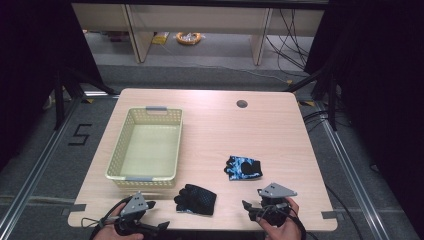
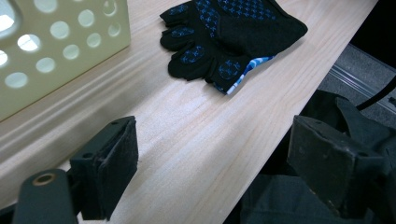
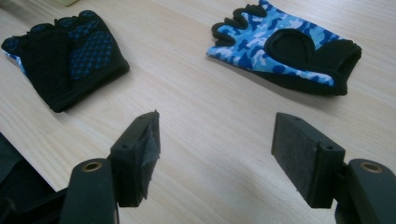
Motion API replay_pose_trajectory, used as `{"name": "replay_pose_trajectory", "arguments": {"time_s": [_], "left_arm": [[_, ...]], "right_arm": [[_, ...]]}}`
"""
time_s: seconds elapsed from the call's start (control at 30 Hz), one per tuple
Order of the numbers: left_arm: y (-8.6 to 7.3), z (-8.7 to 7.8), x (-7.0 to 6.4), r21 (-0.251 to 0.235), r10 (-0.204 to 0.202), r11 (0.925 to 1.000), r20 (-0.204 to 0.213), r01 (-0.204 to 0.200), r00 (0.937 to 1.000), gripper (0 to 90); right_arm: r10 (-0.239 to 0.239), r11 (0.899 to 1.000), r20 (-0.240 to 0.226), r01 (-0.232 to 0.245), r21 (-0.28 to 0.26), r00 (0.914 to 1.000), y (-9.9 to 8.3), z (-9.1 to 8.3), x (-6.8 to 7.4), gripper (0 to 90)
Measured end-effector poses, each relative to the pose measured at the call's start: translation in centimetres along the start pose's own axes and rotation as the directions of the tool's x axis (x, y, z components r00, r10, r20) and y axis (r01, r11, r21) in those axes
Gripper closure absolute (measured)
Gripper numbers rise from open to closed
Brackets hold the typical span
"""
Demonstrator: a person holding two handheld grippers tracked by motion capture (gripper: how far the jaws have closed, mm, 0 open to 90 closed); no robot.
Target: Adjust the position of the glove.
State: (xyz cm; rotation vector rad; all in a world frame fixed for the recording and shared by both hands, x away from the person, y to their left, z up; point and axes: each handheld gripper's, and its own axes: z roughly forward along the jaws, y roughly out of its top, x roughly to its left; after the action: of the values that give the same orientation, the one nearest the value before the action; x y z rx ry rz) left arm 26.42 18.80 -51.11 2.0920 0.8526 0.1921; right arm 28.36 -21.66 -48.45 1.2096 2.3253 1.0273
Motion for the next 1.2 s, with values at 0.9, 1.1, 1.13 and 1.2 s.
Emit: {"name": "replay_pose_trajectory", "arguments": {"time_s": [0.9, 1.1, 1.13, 1.2], "left_arm": [[2.9, 3.4, -1.5, -0.002, 0.078, 0.997, 0.004, -0.078, 0.997, 25.7], [3.6, 4.3, -2.0, 0.003, 0.105, 0.9945, 0.005, -0.105, 0.9945, 25.4], [3.6, 4.3, -1.9, 0.023, 0.12, 0.9925, -0.006, -0.12, 0.9927, 25.4], [3.4, 4.4, -1.9, 0.043, 0.112, 0.9928, -0.002, -0.112, 0.9937, 25.4]], "right_arm": [[-0.137, 0.991, -0.12, 0.136, -0.011, 0.9833, 4.1, 3.4, 3.4, 44.5], [-0.143, 0.99, -0.154, 0.144, 0.0, 0.9777, 5.3, 4.9, 3.9, 45.4], [-0.139, 0.99, -0.162, 0.144, 0.016, 0.977, 5.4, 5.0, 3.9, 45.5], [-0.129, 0.99, -0.174, 0.136, 0.03, 0.9763, 5.6, 5.5, 4.0, 45.8]]}}
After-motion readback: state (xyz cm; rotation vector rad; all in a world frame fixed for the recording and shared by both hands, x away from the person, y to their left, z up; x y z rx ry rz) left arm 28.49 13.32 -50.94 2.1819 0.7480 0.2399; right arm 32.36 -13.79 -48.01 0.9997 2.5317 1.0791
